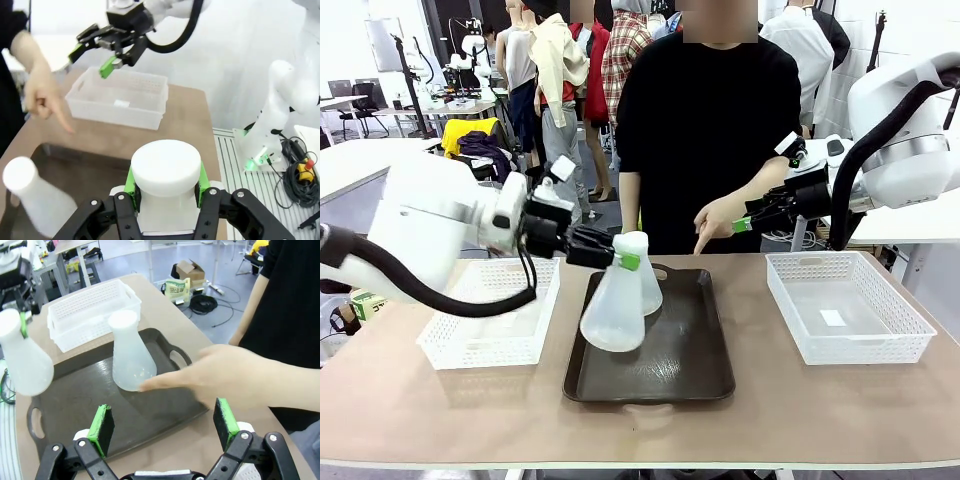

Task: Prepare the laboratory tools.
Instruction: Place the picked Big flask upright in the Handle tray as directed by the person.

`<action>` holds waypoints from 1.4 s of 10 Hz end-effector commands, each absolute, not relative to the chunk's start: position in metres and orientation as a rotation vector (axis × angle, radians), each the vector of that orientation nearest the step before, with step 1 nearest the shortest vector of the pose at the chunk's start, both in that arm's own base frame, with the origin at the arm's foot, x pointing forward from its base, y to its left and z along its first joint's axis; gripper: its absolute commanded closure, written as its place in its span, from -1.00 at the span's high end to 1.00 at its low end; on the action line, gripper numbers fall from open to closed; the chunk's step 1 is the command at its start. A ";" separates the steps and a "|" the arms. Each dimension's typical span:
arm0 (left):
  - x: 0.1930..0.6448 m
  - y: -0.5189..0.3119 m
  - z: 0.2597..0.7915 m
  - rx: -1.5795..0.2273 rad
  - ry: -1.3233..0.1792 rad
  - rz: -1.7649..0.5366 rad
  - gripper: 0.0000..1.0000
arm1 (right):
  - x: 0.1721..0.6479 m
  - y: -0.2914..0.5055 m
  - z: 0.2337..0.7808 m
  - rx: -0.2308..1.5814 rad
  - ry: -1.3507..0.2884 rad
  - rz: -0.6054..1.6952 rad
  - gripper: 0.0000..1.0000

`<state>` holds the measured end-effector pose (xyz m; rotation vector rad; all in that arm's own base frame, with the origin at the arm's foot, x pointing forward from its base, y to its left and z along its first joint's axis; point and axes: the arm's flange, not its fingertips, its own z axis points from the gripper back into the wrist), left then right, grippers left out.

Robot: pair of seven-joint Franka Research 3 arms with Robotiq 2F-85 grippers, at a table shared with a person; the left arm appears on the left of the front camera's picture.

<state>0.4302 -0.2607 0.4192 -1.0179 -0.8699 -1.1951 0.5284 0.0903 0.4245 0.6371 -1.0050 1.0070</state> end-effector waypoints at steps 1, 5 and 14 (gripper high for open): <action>0.435 -0.269 0.391 -1.069 -0.986 -1.203 -1.00 | 0.530 0.091 0.426 0.638 -0.989 1.001 1.00; 0.451 -0.287 0.353 -0.988 -1.108 -1.261 -1.00 | 0.530 0.091 0.426 0.638 -0.989 1.001 1.00; 0.466 -0.292 0.336 -0.961 -1.050 -1.238 -0.55 | 0.530 0.091 0.426 0.638 -0.989 1.001 1.00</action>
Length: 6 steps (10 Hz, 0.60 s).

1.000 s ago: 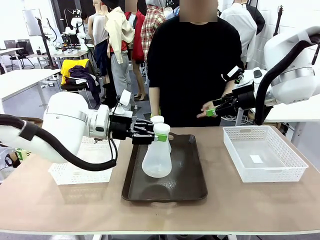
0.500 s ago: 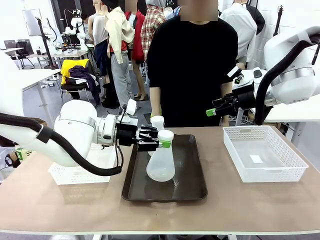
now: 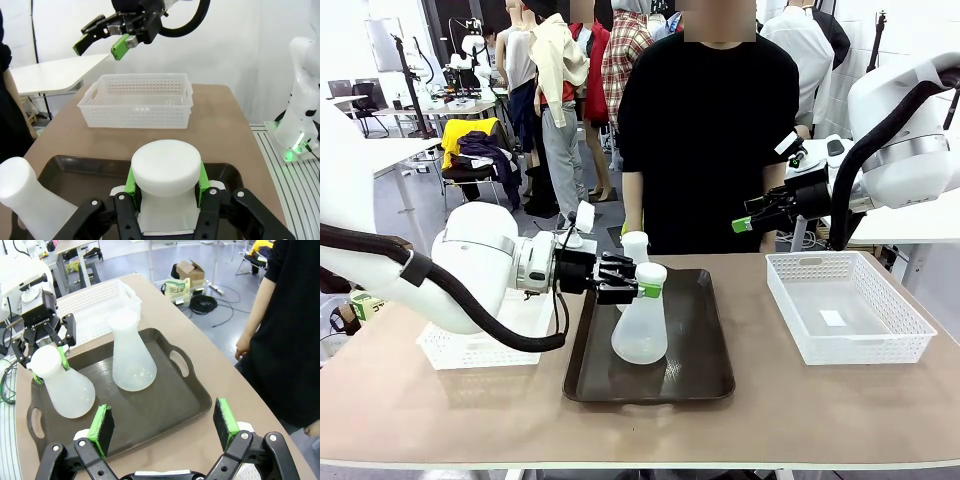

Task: Prepare the laboratory tools.
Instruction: Place the picked Big flask upright in the Handle tray as directed by the person.

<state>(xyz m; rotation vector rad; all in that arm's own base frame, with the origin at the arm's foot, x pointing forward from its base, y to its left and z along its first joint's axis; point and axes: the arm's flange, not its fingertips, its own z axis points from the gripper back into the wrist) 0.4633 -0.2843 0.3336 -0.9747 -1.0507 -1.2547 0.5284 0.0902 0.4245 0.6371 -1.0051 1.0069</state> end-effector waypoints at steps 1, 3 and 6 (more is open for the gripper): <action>0.466 -0.292 0.337 -0.953 -1.044 -1.245 -0.17 | 0.530 0.091 0.426 0.638 -0.989 1.001 1.00; 0.466 -0.291 0.336 -0.945 -1.019 -1.245 0.60 | 0.530 0.091 0.426 0.638 -0.989 1.001 1.00; 0.460 -0.290 0.338 -0.932 -0.986 -1.265 1.00 | 0.530 0.091 0.426 0.638 -0.989 1.001 1.00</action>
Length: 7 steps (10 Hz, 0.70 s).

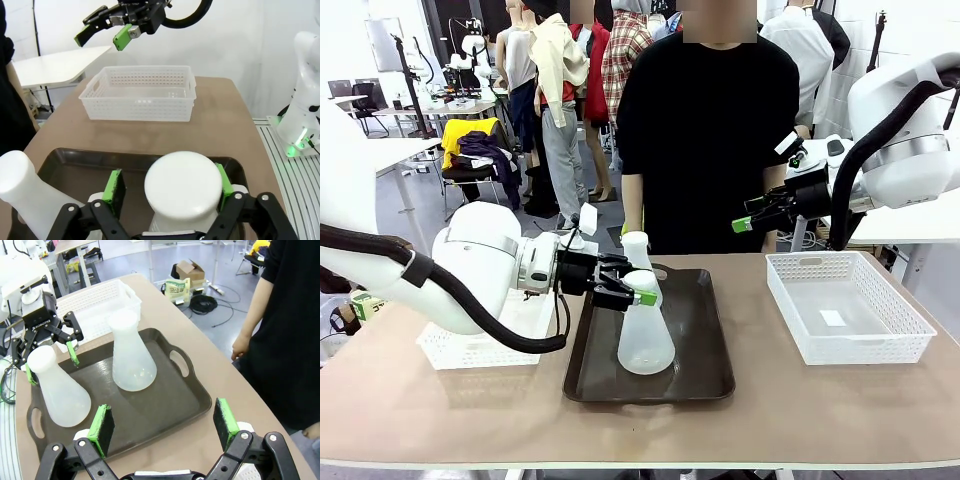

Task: Prepare the laboratory tools.
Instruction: Place the picked Big flask upright in the Handle tray as directed by the person.

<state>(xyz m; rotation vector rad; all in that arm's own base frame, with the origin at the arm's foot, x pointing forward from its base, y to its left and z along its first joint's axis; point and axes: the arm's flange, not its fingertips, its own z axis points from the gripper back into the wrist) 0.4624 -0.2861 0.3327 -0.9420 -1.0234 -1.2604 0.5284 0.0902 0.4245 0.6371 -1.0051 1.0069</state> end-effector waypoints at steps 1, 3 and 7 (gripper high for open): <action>0.459 -0.288 0.340 -0.924 -0.973 -1.270 1.00 | 0.530 0.091 0.426 0.638 -0.989 1.001 1.00; 0.461 -0.285 0.338 -0.914 -0.952 -1.275 1.00 | 0.530 0.091 0.426 0.638 -0.989 1.001 1.00; 0.461 -0.282 0.338 -0.930 -0.934 -1.232 1.00 | 0.530 0.091 0.426 0.638 -0.989 1.001 1.00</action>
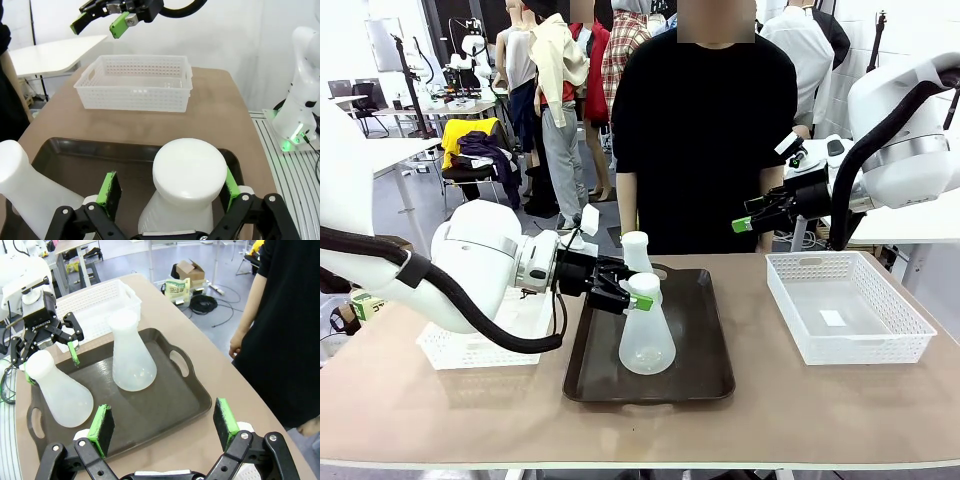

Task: Prepare the laboratory tools.
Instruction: Place the picked Big flask upright in the Handle tray as directed by the person.

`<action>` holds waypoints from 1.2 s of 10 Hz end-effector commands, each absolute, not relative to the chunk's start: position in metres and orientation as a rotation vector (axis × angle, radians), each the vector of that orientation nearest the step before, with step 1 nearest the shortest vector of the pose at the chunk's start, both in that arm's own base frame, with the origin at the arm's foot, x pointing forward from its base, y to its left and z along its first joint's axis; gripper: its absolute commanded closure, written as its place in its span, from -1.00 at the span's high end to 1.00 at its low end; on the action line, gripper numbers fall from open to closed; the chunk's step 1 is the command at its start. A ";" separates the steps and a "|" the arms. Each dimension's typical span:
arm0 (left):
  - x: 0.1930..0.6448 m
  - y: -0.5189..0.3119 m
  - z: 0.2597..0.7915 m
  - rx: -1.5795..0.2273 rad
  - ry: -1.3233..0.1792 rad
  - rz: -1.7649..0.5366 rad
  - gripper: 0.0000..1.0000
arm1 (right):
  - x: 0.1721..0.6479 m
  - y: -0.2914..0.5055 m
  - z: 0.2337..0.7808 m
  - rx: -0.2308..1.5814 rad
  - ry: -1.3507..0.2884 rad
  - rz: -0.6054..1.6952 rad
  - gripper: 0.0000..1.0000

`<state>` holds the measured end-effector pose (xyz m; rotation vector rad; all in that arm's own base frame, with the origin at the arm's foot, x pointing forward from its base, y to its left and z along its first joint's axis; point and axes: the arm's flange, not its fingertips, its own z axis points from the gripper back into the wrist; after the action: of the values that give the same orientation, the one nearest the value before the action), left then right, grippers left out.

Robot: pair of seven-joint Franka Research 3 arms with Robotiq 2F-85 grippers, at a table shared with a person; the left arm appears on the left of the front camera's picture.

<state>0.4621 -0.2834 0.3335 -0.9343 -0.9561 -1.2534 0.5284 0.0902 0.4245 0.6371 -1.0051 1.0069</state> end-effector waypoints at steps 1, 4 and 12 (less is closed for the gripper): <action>0.461 -0.281 0.337 -0.928 -0.907 -1.239 1.00 | 0.530 0.091 0.426 0.638 -0.989 1.001 1.00; 0.462 -0.283 0.334 -0.934 -0.956 -1.253 1.00 | 0.530 0.091 0.426 0.638 -0.989 1.001 1.00; 0.462 -0.283 0.334 -0.934 -0.956 -1.253 1.00 | 0.530 0.091 0.426 0.638 -0.989 1.001 1.00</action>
<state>0.4620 -0.2831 0.3332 -0.9383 -0.9437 -1.2456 0.5284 0.0902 0.4245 0.6371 -1.0051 1.0069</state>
